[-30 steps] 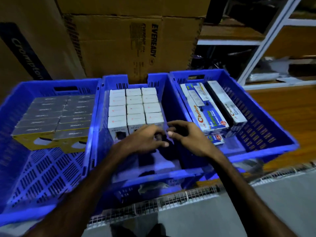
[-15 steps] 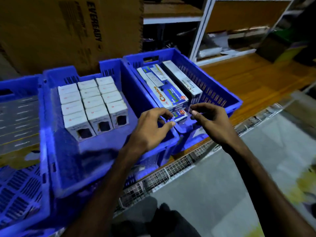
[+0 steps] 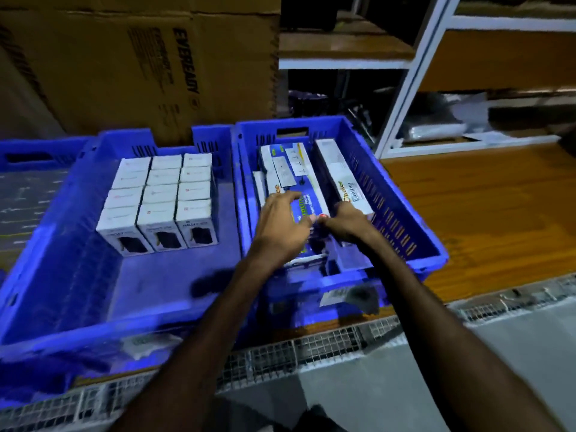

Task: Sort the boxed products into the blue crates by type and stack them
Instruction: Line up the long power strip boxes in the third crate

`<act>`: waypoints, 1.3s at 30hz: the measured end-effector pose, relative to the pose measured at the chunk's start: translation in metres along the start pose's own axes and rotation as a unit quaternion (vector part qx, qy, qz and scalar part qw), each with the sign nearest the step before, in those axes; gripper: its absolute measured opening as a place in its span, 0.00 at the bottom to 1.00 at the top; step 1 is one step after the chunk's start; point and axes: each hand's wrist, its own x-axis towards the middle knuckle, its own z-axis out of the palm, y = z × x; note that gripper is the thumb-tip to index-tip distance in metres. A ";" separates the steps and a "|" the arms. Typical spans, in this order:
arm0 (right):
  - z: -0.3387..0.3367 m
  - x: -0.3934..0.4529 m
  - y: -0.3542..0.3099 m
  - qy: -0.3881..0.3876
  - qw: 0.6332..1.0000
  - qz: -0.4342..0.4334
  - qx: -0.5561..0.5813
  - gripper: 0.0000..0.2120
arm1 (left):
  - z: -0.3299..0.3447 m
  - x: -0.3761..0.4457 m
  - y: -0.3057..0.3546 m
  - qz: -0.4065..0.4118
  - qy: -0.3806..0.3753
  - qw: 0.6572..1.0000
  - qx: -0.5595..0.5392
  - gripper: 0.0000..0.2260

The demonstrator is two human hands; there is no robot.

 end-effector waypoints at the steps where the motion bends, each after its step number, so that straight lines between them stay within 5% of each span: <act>1: 0.000 0.006 0.004 -0.026 0.999 0.000 0.019 0.21 | 0.011 0.006 0.000 -0.028 -0.008 0.999 0.037 0.27; 5: 0.004 0.022 0.012 -0.100 0.990 -0.012 0.094 0.15 | 0.040 0.027 -0.002 -0.157 -0.041 0.976 0.146 0.37; 9: 0.004 0.028 0.011 -0.129 0.981 -0.011 0.143 0.10 | 0.050 0.049 0.002 -0.283 -0.048 0.953 0.091 0.45; 14: -0.003 0.030 0.016 -0.170 0.970 -0.014 0.172 0.08 | 0.056 0.060 0.003 -0.324 0.048 0.945 0.004 0.36; 17: -0.006 0.030 0.020 -0.172 0.964 -0.007 0.202 0.04 | 0.053 0.062 0.001 -0.329 0.085 0.940 -0.026 0.21; 23: -0.017 0.029 0.023 -0.204 0.931 0.007 0.302 0.08 | 0.038 0.063 0.005 -0.260 0.144 0.941 -0.158 0.19; 26: -0.026 0.020 0.020 -0.209 0.909 0.035 0.359 0.14 | 0.024 0.067 0.009 -0.225 0.148 0.937 -0.221 0.23; 32: -0.039 -0.010 0.032 -0.190 0.879 -0.029 0.435 0.08 | -0.003 0.070 0.007 -0.198 0.110 0.919 -0.322 0.29; 36: -0.052 -0.019 0.041 -0.144 0.899 -0.104 0.400 0.17 | -0.029 0.077 0.015 -0.182 0.043 0.897 -0.402 0.40; 39: -0.069 -0.011 0.050 -0.092 0.920 -0.185 0.332 0.24 | -0.059 0.081 0.021 -0.137 0.034 0.871 -0.471 0.36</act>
